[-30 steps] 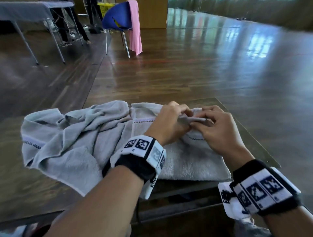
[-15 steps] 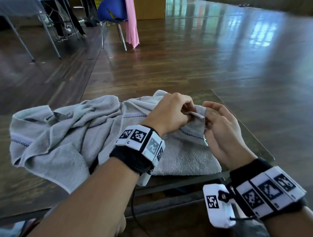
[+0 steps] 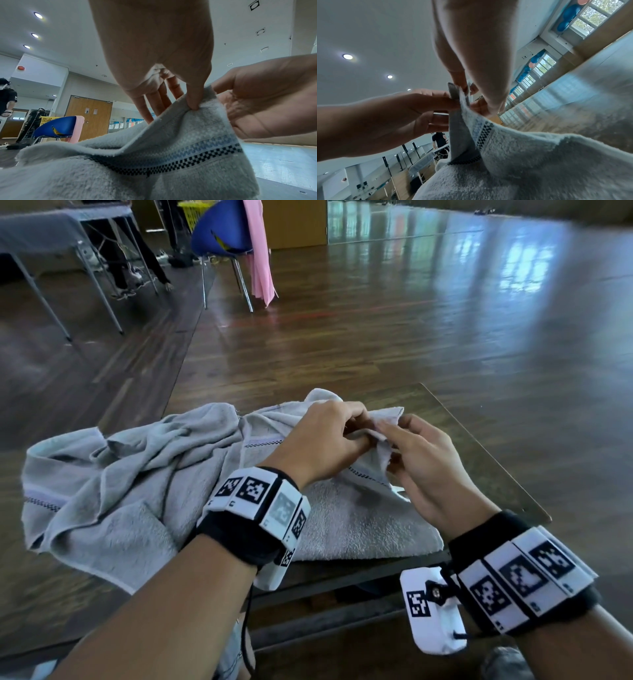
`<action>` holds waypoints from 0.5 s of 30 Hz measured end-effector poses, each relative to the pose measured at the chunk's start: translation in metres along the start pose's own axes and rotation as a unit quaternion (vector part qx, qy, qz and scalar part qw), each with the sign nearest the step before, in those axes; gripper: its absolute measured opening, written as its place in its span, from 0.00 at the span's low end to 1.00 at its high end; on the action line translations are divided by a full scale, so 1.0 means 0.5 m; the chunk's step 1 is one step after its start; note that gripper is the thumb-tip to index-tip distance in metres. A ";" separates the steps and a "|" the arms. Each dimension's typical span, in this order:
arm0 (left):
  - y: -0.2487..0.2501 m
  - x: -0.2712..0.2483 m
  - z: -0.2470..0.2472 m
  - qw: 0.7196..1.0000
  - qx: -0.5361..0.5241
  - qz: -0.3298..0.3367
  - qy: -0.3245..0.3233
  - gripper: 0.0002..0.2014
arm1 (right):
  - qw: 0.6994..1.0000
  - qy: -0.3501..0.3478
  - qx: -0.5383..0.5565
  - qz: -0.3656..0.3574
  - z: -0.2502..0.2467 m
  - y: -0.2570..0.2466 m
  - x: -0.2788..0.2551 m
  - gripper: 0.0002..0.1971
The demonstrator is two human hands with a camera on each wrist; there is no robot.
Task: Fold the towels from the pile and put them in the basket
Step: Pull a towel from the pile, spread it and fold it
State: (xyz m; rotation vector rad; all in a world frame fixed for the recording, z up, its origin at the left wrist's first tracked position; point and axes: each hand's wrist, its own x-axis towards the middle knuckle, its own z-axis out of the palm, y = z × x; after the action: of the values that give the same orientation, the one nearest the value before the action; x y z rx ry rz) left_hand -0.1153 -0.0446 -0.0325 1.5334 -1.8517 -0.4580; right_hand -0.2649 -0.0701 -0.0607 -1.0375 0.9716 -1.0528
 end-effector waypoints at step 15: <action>0.000 0.008 -0.003 0.998 -0.055 -0.003 0.043 0.05 | 0.988 -0.023 -0.123 -0.095 -0.026 -0.003 0.023 0.12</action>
State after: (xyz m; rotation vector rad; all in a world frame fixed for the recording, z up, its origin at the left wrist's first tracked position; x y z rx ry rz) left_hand -0.1146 -0.0483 -0.0300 1.4630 -1.7291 -0.4816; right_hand -0.2753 -0.0837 -0.0638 -1.3730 0.9971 -1.0775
